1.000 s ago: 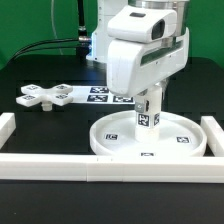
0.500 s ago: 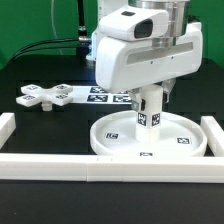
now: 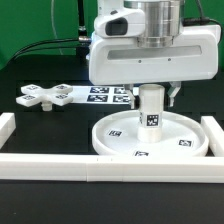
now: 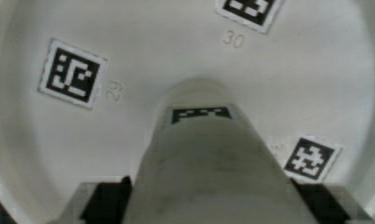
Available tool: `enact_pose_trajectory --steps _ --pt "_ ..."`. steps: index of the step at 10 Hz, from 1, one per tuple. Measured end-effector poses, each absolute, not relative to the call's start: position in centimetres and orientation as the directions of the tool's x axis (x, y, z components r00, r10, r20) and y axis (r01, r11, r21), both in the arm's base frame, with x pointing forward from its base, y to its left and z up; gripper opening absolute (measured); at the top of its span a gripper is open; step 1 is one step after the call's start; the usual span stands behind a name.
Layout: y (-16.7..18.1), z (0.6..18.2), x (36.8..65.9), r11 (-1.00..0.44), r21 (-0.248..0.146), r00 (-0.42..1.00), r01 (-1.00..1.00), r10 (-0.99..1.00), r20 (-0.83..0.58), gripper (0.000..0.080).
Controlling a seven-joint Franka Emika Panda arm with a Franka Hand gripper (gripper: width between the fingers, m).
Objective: Assemble round table
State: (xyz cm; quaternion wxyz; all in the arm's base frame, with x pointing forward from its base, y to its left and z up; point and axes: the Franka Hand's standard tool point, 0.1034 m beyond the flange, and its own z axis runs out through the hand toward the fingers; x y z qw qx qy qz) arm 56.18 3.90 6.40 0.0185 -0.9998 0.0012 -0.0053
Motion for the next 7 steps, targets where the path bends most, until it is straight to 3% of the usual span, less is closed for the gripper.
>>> enact_pose_trajectory --steps 5,7 --pt "3.75 6.42 56.32 -0.959 -0.057 0.961 -0.276 -0.277 0.009 0.0409" --pt "3.66 6.42 56.33 -0.874 -0.075 0.877 -0.479 -0.480 -0.011 0.0409"
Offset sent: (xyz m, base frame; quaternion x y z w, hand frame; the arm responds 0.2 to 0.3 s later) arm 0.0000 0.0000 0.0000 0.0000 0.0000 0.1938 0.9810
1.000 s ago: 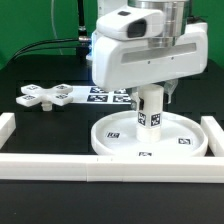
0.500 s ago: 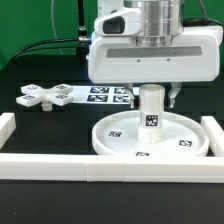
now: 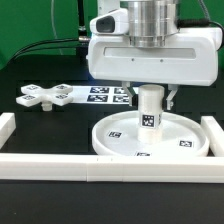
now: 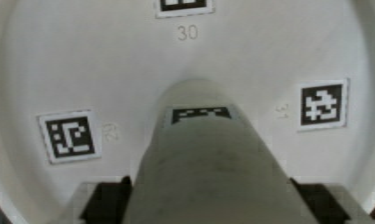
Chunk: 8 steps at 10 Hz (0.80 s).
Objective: Assemble round table
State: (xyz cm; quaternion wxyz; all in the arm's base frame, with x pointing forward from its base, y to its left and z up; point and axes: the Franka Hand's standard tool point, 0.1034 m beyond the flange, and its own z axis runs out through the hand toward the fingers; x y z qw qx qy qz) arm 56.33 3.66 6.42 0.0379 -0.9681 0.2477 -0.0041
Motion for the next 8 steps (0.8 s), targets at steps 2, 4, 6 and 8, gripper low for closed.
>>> enact_pose_trajectory --steps 2,4,6,8 --pt "3.60 6.39 56.30 -0.740 -0.088 0.744 -0.667 -0.666 -0.042 0.0409" --pt "3.60 6.36 56.30 -0.570 -0.091 0.576 -0.817 -0.814 -0.077 0.0409" --pt "3.67 6.34 56.26 -0.350 -0.083 0.358 -0.933 -0.925 -0.123 0.0409" --pt "3.85 6.34 56.18 -0.114 -0.055 0.122 -0.992 -0.978 -0.171 0.0409"
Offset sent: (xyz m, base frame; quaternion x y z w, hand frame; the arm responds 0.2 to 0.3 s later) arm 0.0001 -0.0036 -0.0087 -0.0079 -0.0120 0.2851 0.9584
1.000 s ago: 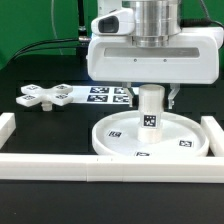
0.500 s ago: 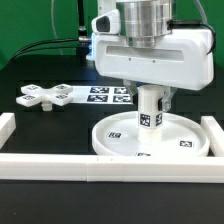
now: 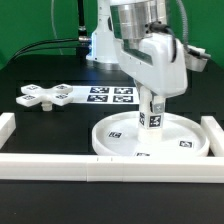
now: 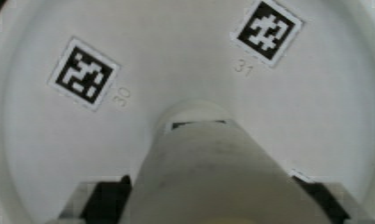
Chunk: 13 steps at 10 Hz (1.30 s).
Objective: Assemble round table
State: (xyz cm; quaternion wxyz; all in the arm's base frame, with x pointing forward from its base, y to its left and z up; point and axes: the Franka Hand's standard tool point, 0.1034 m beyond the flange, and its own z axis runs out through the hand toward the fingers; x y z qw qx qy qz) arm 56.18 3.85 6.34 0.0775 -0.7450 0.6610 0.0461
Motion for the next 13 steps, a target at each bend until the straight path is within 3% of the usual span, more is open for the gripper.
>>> enact_pose_trajectory --steps 1,4,5,6,10,13 --pt "3.73 6.37 56.27 -0.009 -0.042 0.017 -0.999 -0.984 -0.178 0.0409" --pt "3.70 6.43 56.44 0.056 -0.042 -0.047 -0.998 -0.982 -0.185 0.0409" --pt "3.75 6.35 56.40 0.024 -0.046 -0.015 -0.999 -0.983 -0.184 0.0454" --pt "3.84 6.34 56.39 0.022 -0.046 -0.013 -0.999 -0.983 -0.184 0.0604" --pt "3.92 6.25 56.35 -0.282 -0.097 0.295 -0.954 -0.942 -0.160 0.0647" --pt "3.83 6.54 56.72 -0.617 -0.132 0.630 -0.776 -0.769 -0.105 0.0649"
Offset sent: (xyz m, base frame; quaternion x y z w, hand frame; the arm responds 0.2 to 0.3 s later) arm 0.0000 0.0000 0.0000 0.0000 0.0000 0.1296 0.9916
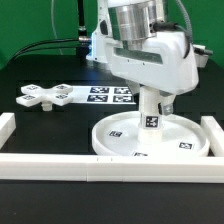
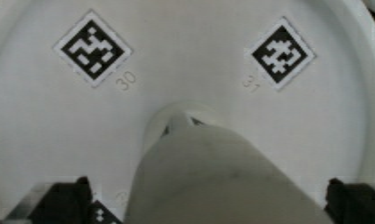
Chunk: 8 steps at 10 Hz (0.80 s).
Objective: Assemble round table
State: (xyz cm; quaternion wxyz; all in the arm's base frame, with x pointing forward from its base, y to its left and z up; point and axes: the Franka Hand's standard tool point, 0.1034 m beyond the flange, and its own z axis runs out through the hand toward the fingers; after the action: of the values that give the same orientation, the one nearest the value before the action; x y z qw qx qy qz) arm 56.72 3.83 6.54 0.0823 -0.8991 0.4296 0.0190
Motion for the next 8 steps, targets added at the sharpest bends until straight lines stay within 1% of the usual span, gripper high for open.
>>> enact_pose_trajectory --steps 2,4,8 --pt "3.93 6.76 57.01 -0.781 -0.141 0.793 -0.608 -0.606 -0.061 0.0649" --pt "4.08 6.98 57.30 -0.910 -0.128 0.918 -0.394 -0.396 -0.014 0.0649" --pt "3.85 6.87 57.36 -0.984 -0.124 0.991 -0.127 -0.132 0.031 0.0649"
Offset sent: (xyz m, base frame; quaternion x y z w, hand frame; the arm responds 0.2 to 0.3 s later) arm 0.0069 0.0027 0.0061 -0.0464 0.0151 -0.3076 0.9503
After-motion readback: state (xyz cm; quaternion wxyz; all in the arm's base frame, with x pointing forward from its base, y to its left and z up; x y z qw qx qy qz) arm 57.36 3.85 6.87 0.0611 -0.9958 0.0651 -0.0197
